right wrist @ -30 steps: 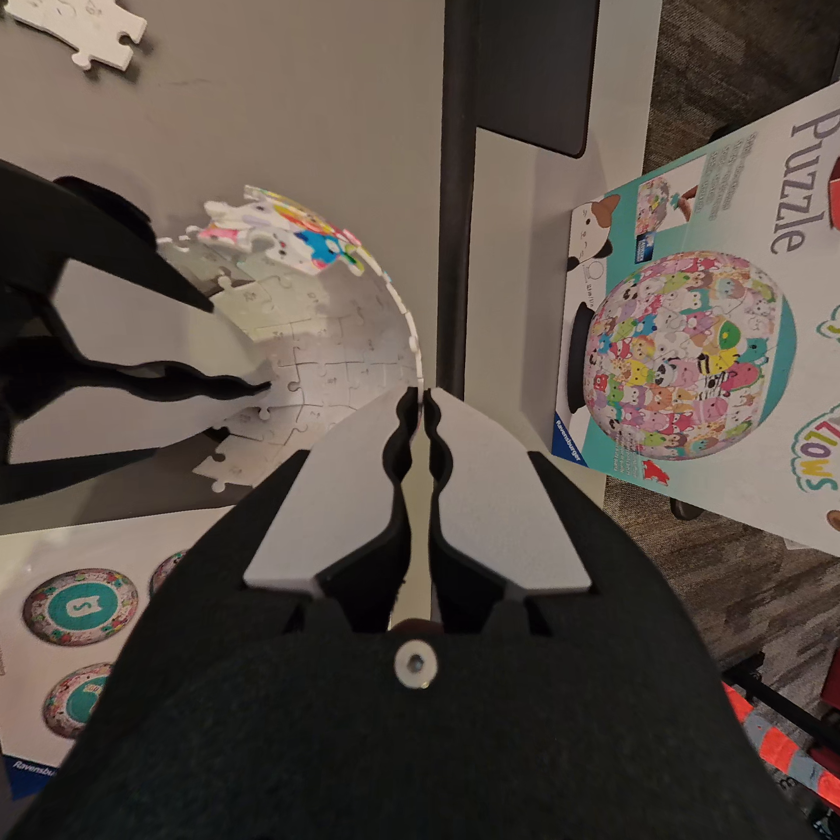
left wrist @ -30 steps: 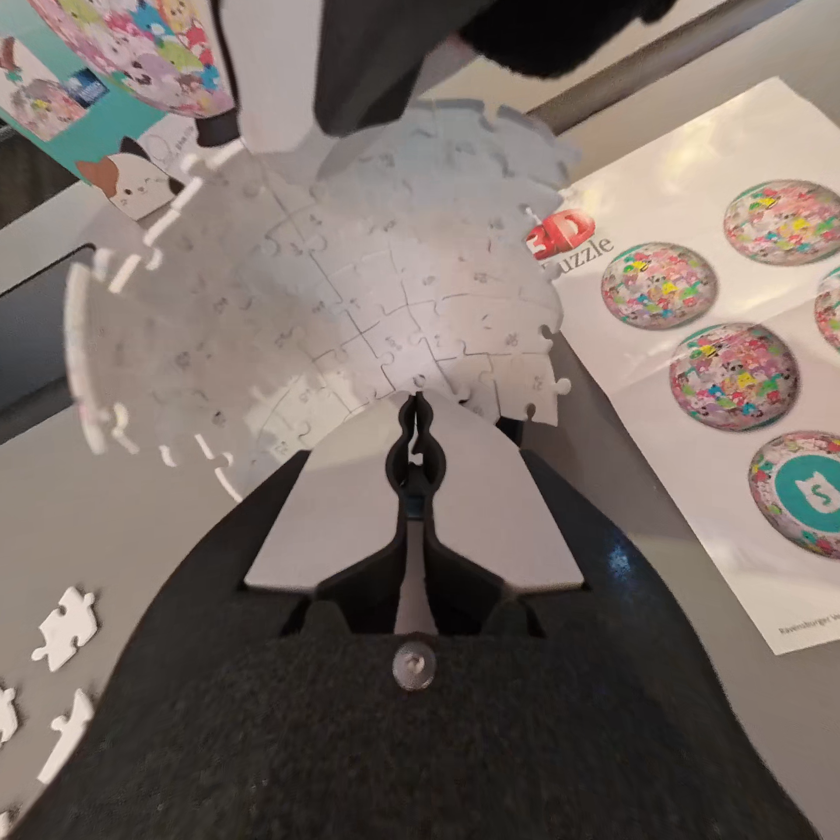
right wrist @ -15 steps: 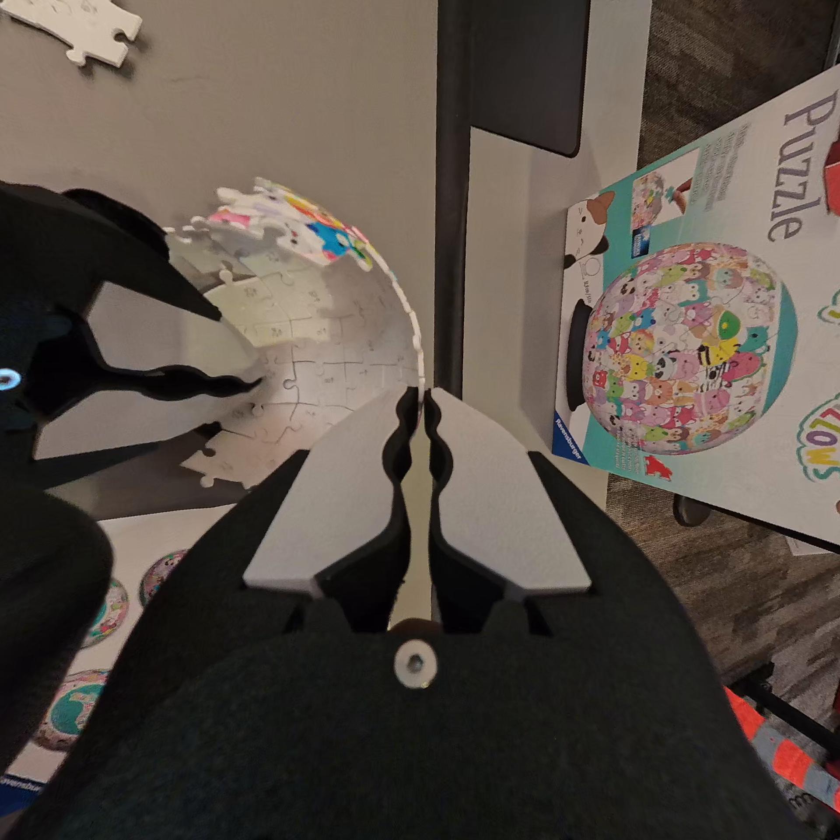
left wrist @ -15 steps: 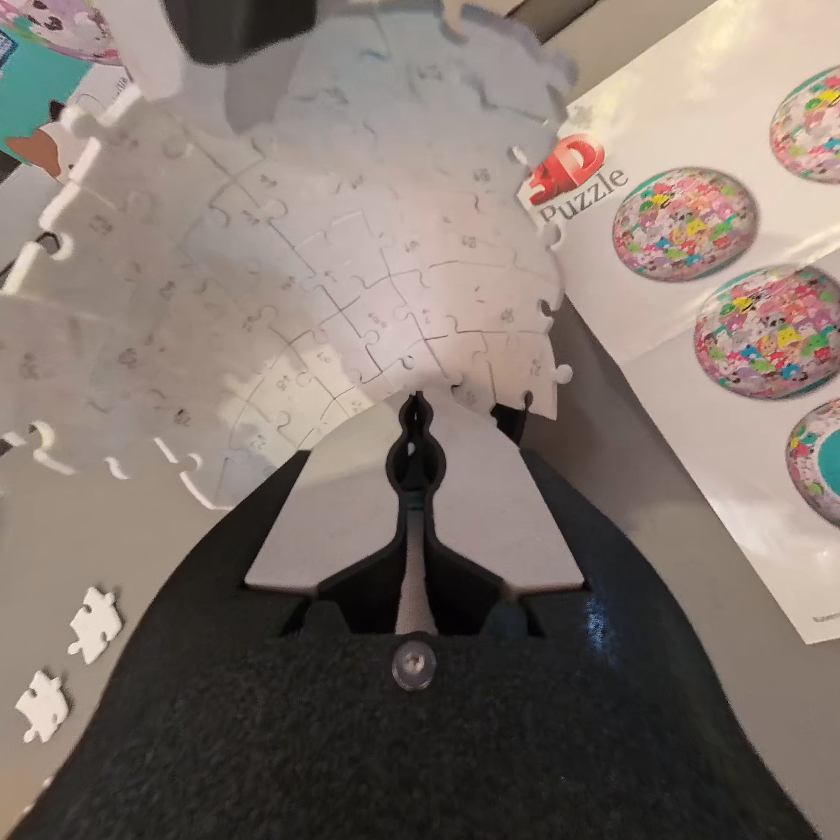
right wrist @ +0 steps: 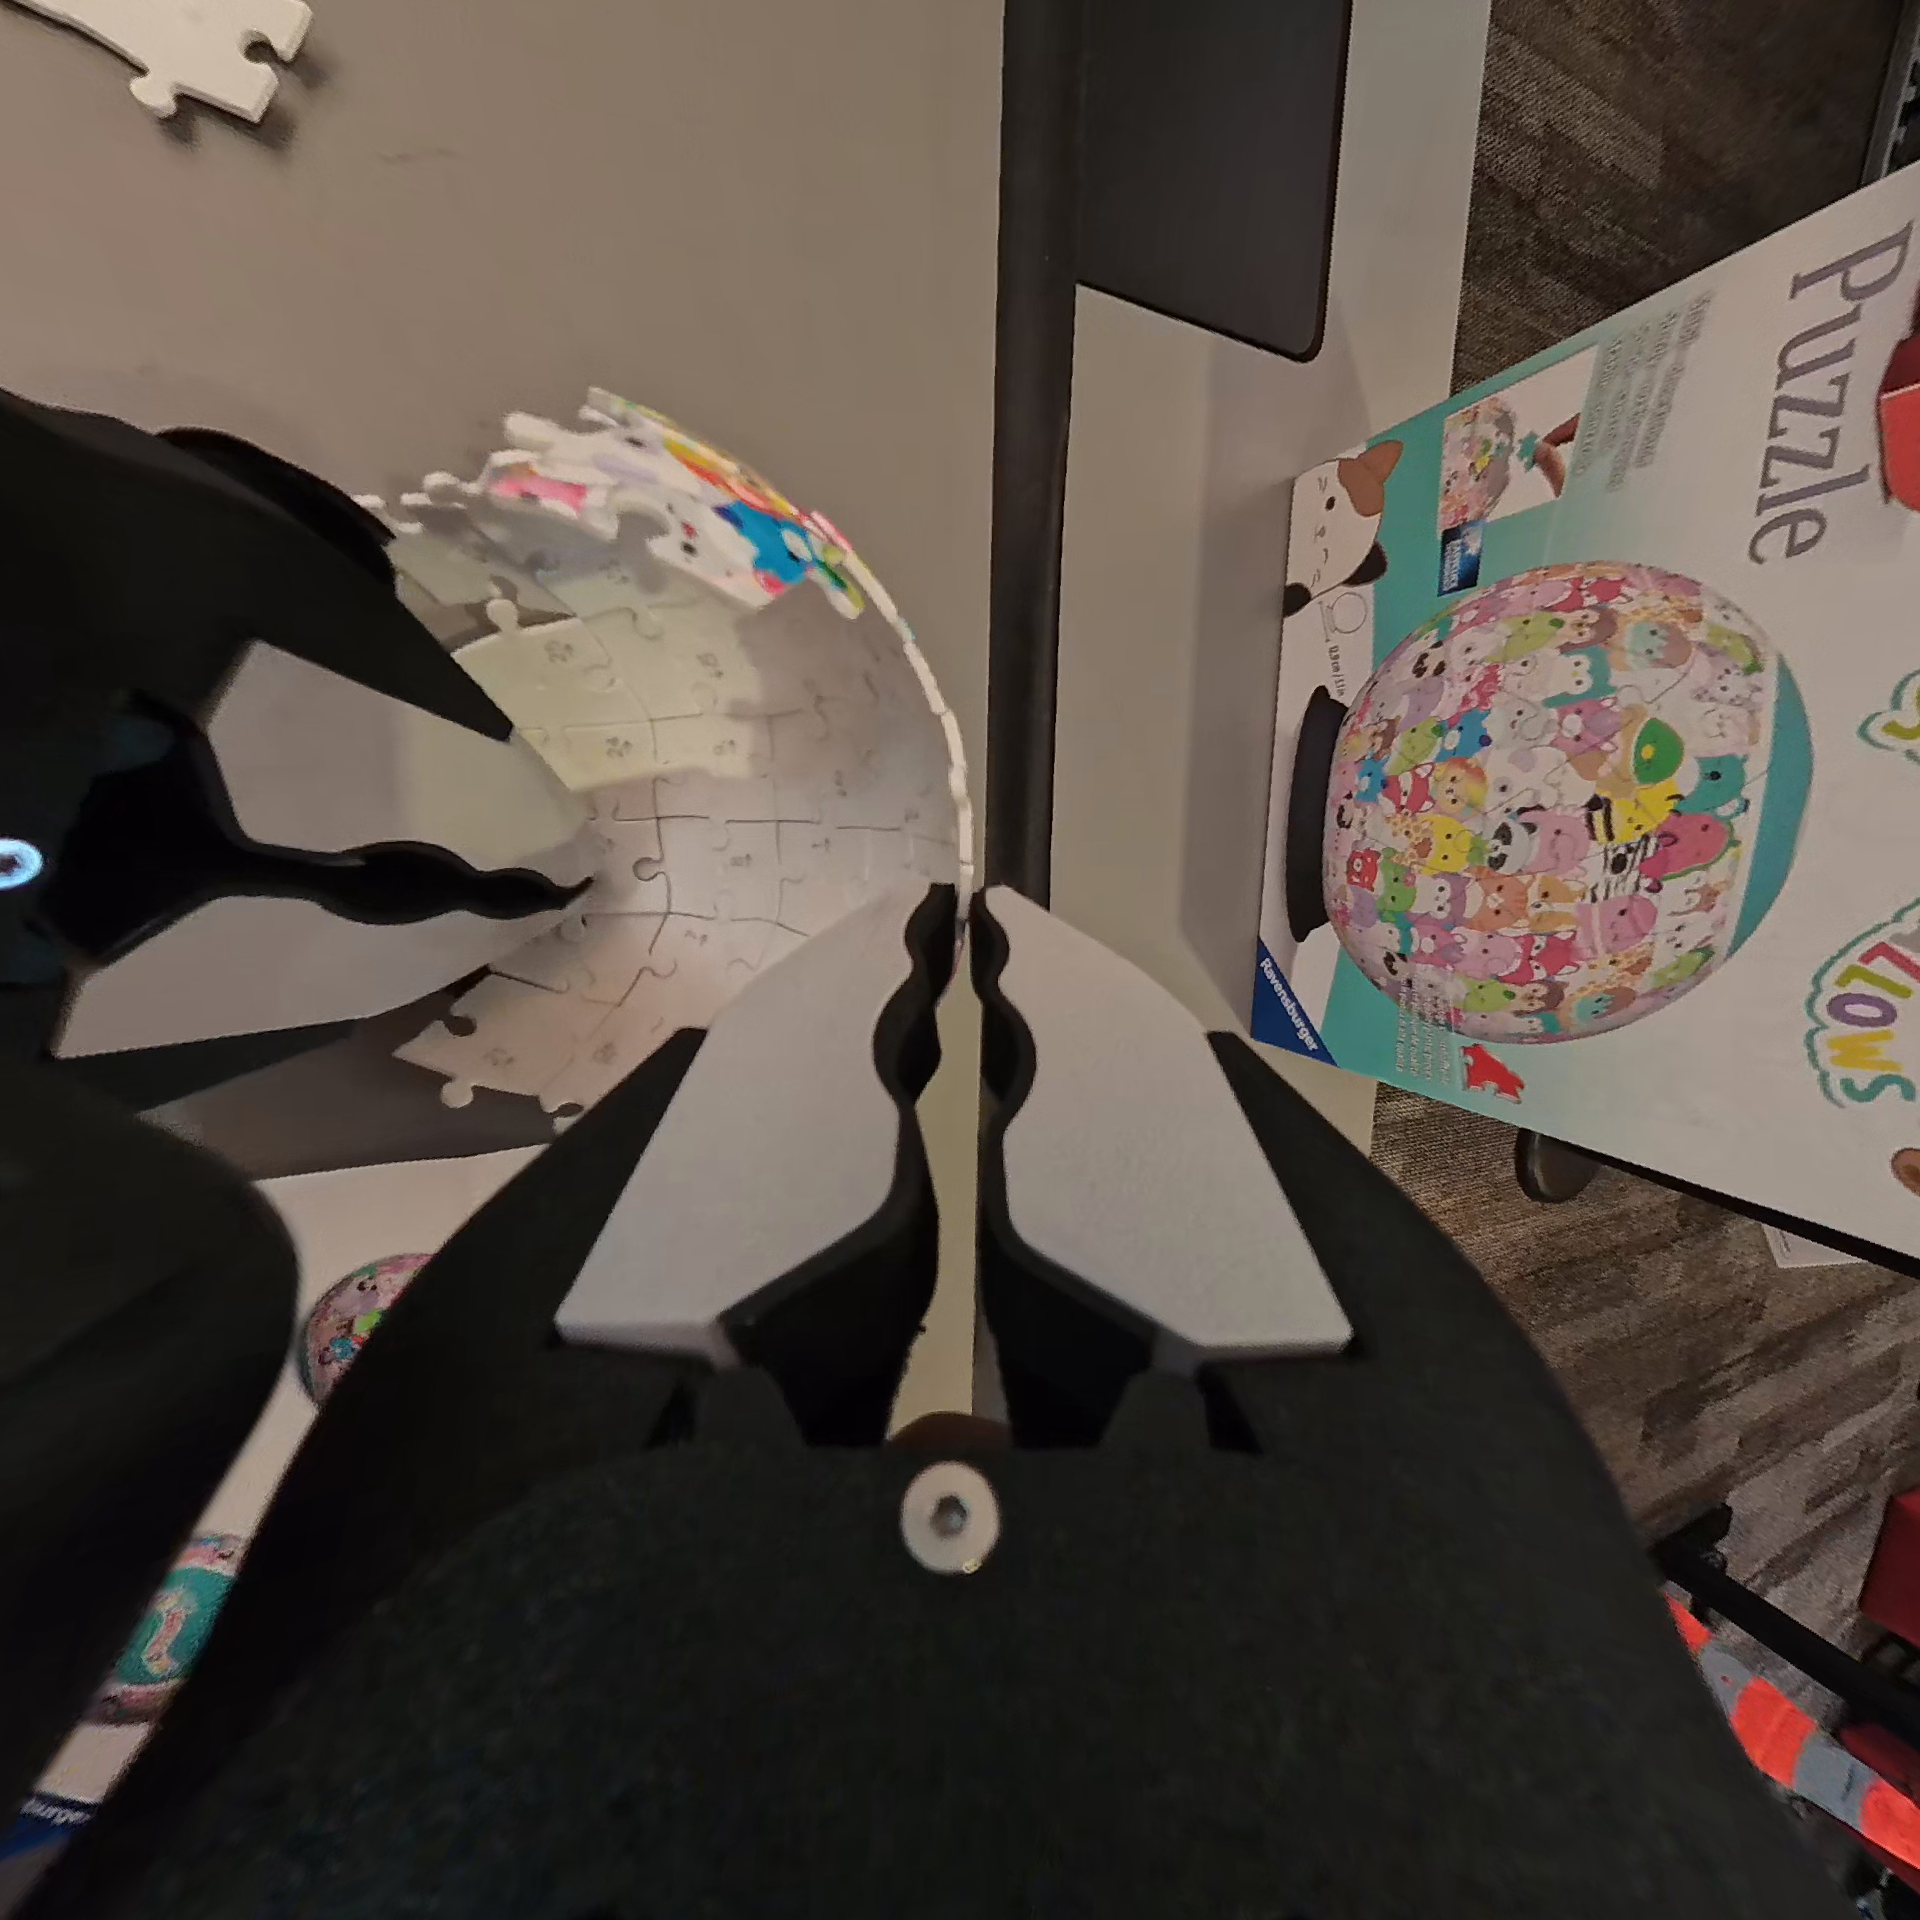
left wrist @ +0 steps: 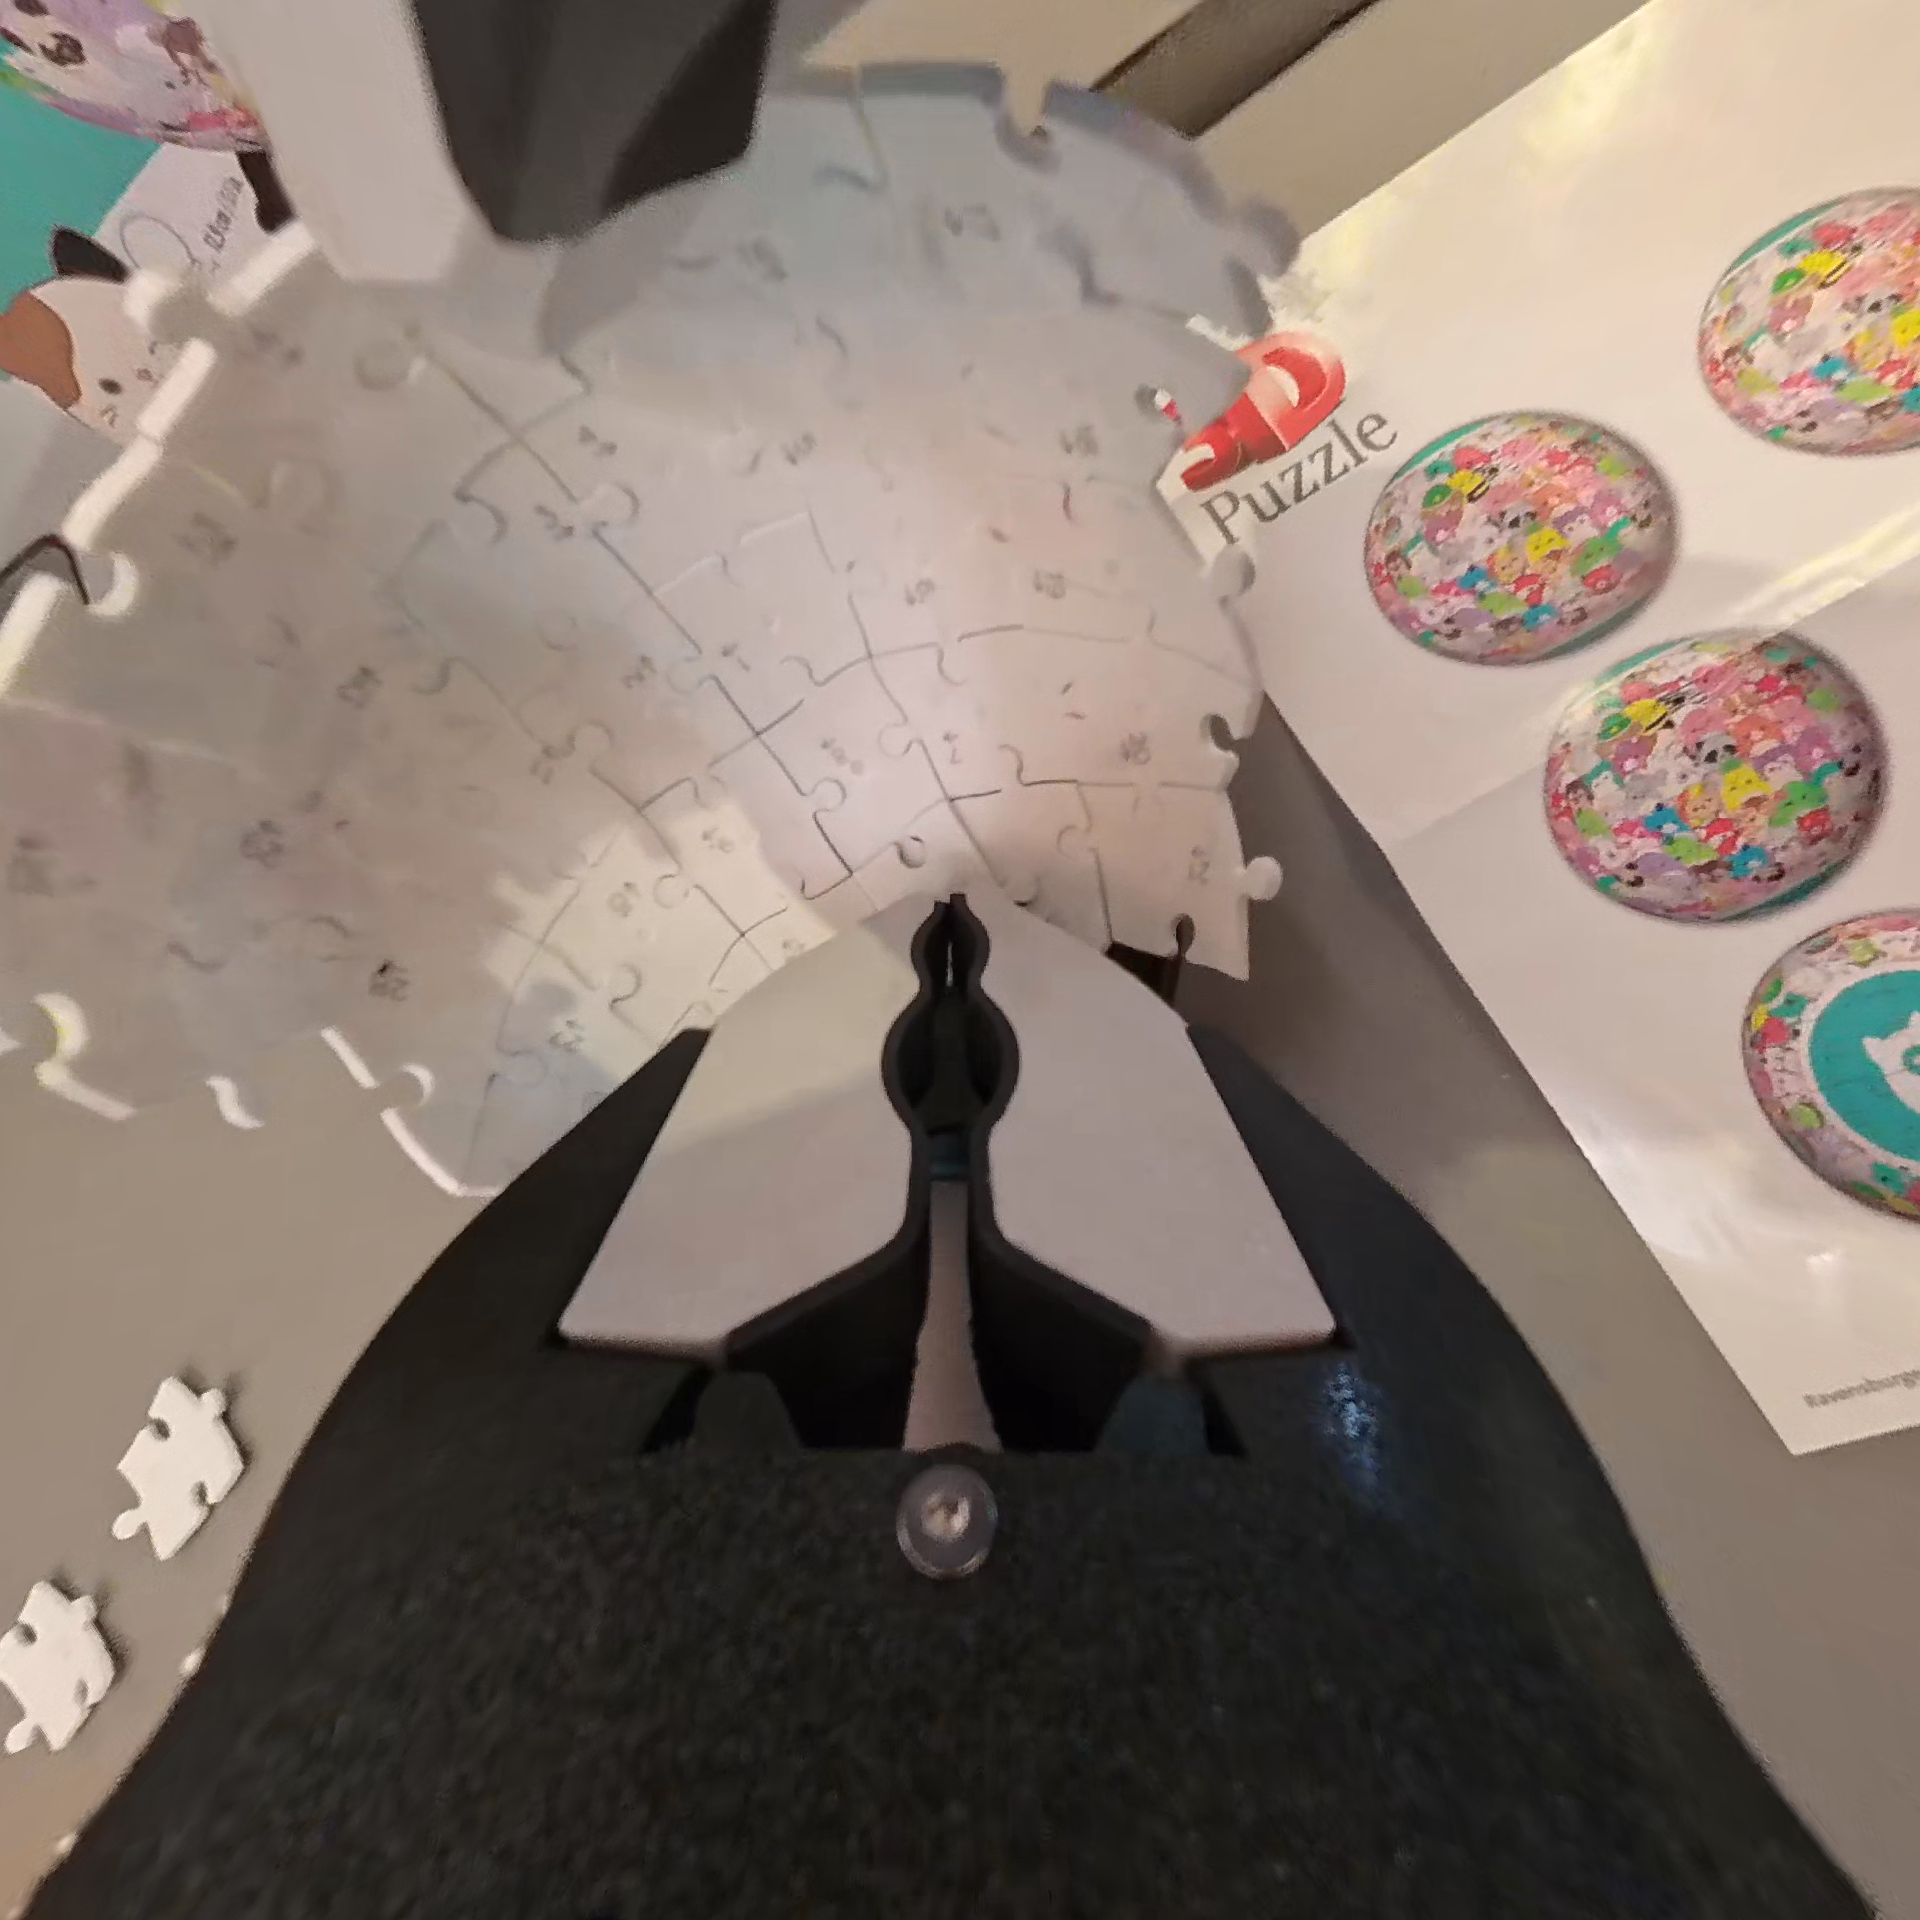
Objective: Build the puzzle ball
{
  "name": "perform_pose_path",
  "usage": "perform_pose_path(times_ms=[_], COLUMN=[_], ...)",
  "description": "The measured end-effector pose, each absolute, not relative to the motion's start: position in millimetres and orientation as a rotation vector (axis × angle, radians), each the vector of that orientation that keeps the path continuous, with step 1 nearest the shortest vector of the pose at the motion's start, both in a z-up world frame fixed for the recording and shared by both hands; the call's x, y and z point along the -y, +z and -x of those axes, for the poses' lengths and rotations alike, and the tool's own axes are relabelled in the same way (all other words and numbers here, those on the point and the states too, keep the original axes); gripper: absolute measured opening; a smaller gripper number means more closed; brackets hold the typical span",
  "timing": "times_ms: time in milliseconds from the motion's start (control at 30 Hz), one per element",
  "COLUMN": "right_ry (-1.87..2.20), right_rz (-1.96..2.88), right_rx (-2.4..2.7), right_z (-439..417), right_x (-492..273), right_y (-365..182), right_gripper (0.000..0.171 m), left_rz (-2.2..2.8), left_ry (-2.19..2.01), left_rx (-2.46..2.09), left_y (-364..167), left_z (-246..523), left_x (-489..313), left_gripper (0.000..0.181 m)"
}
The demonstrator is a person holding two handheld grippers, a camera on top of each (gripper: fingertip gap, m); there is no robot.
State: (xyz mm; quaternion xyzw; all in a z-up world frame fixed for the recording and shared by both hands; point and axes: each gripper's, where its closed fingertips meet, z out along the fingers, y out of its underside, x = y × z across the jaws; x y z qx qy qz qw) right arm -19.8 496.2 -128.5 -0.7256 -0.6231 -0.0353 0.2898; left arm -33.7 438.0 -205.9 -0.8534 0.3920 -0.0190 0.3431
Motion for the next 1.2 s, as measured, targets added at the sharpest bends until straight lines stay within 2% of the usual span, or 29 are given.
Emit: perform_pose_path(times_ms=[233, 1200], right_ry=[-0.102, -0.089], right_rz=[1.937, 1.914], right_rx=[1.663, 1.649], right_z=[20.3, 20.7], right_x=[-496.6, -497.6], right_y=[-128.7, -127.9], right_gripper=[0.003, 0.002], left_rz=[2.169, 2.138], left_ry=[0.034, -0.190], left_rx=[-1.088, -1.080], left_y=[-206.6, -196.7], left_z=[34.4, 21.6], left_x=[-437.8, -439.4], left_gripper=[0.000, 0.000])
